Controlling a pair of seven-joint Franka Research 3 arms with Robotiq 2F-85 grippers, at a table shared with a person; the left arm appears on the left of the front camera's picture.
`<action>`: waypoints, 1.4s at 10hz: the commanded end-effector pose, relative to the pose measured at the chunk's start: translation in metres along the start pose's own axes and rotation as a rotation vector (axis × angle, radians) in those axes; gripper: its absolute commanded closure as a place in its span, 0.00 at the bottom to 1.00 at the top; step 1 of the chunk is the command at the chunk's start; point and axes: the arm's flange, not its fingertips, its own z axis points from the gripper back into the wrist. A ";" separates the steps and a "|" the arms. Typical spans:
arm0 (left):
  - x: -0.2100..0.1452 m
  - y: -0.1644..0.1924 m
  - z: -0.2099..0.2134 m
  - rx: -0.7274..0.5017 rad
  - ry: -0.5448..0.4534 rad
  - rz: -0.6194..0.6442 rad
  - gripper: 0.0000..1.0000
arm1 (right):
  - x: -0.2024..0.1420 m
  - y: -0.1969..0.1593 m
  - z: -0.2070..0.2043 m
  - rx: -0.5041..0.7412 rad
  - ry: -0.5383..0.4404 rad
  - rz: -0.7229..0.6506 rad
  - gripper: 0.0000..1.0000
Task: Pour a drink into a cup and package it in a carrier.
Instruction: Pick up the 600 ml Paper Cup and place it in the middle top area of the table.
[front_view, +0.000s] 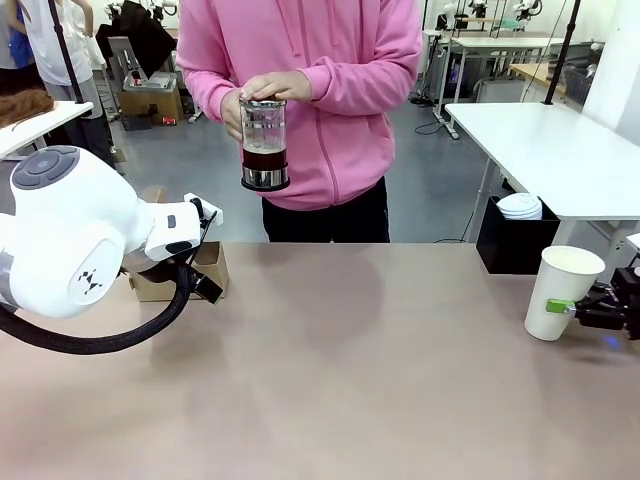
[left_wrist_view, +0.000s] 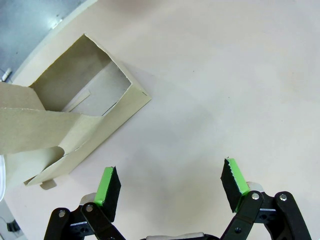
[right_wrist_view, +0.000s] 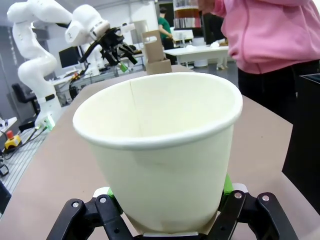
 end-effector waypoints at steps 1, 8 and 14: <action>0.000 0.000 0.000 -0.001 -0.001 0.001 0.00 | 0.000 0.000 0.001 -0.002 0.000 0.000 0.20; 0.000 0.000 0.000 -0.001 -0.001 0.001 0.00 | 0.112 -0.001 -0.176 -0.247 -0.037 -0.052 0.20; 0.000 0.000 0.000 -0.001 -0.001 0.001 0.00 | 0.093 -0.051 -0.295 -0.418 -0.079 -0.009 0.20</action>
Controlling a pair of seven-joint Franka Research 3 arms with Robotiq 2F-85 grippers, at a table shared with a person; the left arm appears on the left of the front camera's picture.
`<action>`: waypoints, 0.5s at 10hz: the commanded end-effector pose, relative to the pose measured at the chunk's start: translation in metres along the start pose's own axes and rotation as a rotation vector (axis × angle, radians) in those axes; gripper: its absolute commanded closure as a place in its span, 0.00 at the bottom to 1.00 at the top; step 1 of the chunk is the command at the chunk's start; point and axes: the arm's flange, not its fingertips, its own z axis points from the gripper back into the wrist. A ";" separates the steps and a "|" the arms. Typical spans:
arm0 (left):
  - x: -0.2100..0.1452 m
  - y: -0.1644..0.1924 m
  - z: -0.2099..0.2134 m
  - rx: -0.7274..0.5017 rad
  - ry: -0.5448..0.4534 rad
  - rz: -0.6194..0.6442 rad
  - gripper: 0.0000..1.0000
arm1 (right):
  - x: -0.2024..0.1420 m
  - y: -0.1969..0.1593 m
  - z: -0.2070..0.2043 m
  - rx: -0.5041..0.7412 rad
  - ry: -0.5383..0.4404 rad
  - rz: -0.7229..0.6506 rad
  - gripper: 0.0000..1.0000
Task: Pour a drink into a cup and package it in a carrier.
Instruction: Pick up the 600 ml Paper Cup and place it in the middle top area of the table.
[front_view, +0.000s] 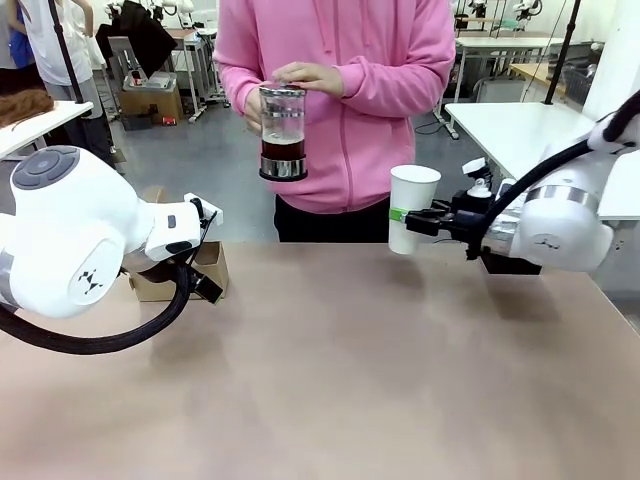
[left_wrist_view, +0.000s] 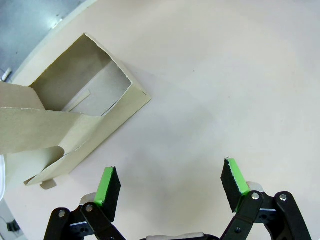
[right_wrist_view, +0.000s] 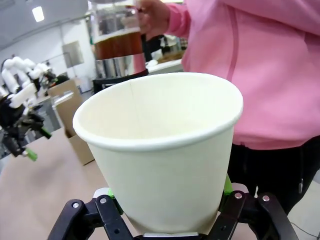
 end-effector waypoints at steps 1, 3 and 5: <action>0.000 0.000 0.000 -0.002 -0.001 0.001 0.00 | -0.014 -0.005 -0.020 -0.076 -0.036 0.050 0.20; 0.000 0.000 0.000 -0.002 -0.001 0.001 0.00 | -0.031 -0.009 -0.035 -0.102 -0.032 0.083 0.20; 0.000 0.000 0.000 -0.002 -0.001 0.001 0.00 | -0.044 -0.012 -0.040 -0.081 -0.032 0.109 0.20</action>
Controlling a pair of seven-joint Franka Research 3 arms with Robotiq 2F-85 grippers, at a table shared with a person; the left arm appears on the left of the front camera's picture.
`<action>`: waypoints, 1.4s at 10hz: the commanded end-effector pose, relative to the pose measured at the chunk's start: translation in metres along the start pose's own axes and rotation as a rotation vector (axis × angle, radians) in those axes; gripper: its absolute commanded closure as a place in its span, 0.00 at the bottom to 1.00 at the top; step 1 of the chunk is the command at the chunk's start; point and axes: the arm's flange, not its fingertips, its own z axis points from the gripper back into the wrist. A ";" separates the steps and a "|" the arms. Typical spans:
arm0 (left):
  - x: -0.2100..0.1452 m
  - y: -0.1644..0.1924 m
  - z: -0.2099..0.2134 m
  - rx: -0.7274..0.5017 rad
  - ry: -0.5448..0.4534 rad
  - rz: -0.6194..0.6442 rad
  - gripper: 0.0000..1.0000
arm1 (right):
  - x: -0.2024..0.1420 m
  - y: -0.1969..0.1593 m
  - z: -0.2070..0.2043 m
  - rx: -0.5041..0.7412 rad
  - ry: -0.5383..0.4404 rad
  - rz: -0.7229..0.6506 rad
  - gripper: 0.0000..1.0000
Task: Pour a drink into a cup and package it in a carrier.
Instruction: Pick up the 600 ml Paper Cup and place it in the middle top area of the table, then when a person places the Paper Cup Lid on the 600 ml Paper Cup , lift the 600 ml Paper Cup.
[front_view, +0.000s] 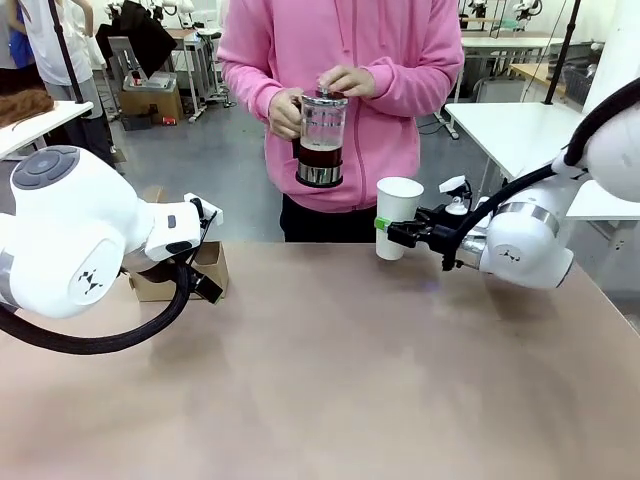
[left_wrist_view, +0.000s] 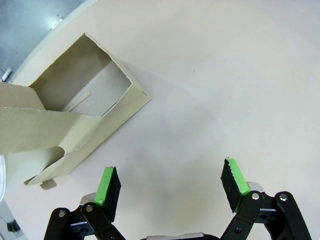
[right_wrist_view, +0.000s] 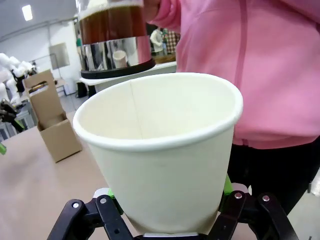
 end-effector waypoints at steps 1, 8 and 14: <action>0.000 0.000 0.000 -0.002 -0.001 0.001 0.00 | -0.002 -0.002 -0.004 0.062 0.033 0.048 0.20; 0.000 0.000 0.000 -0.002 -0.001 0.001 0.00 | 0.000 0.000 0.000 0.000 0.000 0.000 0.20; 0.000 0.000 0.000 -0.002 -0.001 0.001 0.00 | 0.000 0.000 0.000 0.000 0.000 0.000 0.20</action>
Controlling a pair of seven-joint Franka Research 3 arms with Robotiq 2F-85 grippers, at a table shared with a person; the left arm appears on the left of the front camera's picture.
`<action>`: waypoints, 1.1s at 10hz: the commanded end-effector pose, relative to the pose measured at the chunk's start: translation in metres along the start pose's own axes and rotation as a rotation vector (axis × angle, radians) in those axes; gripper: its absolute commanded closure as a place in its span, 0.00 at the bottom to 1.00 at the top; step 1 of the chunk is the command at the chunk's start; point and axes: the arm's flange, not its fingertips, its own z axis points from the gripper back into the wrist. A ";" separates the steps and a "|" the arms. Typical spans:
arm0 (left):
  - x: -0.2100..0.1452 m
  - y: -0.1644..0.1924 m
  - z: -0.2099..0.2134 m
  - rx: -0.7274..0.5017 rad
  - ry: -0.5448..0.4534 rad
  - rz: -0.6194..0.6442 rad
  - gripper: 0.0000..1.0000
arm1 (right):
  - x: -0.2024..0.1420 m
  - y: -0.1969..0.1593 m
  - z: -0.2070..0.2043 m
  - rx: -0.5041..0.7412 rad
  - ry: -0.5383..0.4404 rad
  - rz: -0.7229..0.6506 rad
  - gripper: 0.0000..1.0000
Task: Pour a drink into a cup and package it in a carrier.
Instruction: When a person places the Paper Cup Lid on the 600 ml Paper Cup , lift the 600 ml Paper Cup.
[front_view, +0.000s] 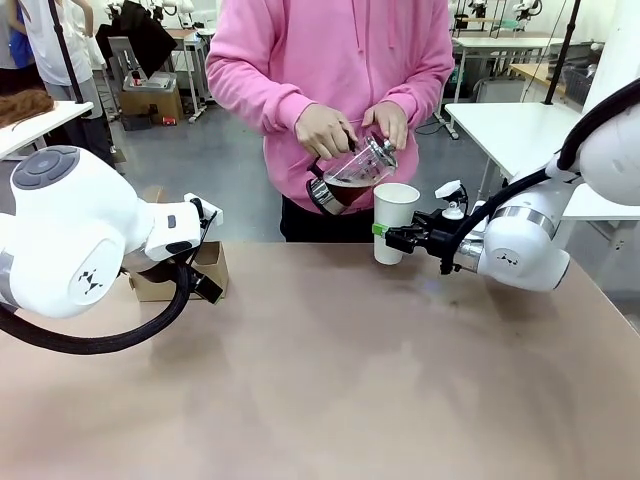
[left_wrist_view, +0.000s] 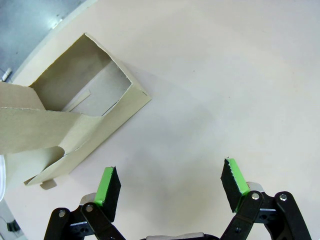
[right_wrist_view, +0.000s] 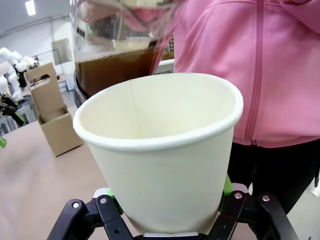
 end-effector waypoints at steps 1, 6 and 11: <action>0.000 0.000 0.000 -0.002 -0.001 0.001 0.00 | 0.003 0.001 -0.001 -0.014 -0.012 -0.009 0.20; 0.000 0.000 0.000 -0.002 -0.001 0.001 0.00 | 0.003 0.001 -0.001 -0.014 -0.012 -0.009 0.20; 0.000 0.000 0.000 -0.002 -0.001 0.001 0.00 | 0.003 0.001 -0.001 -0.014 -0.012 -0.009 0.20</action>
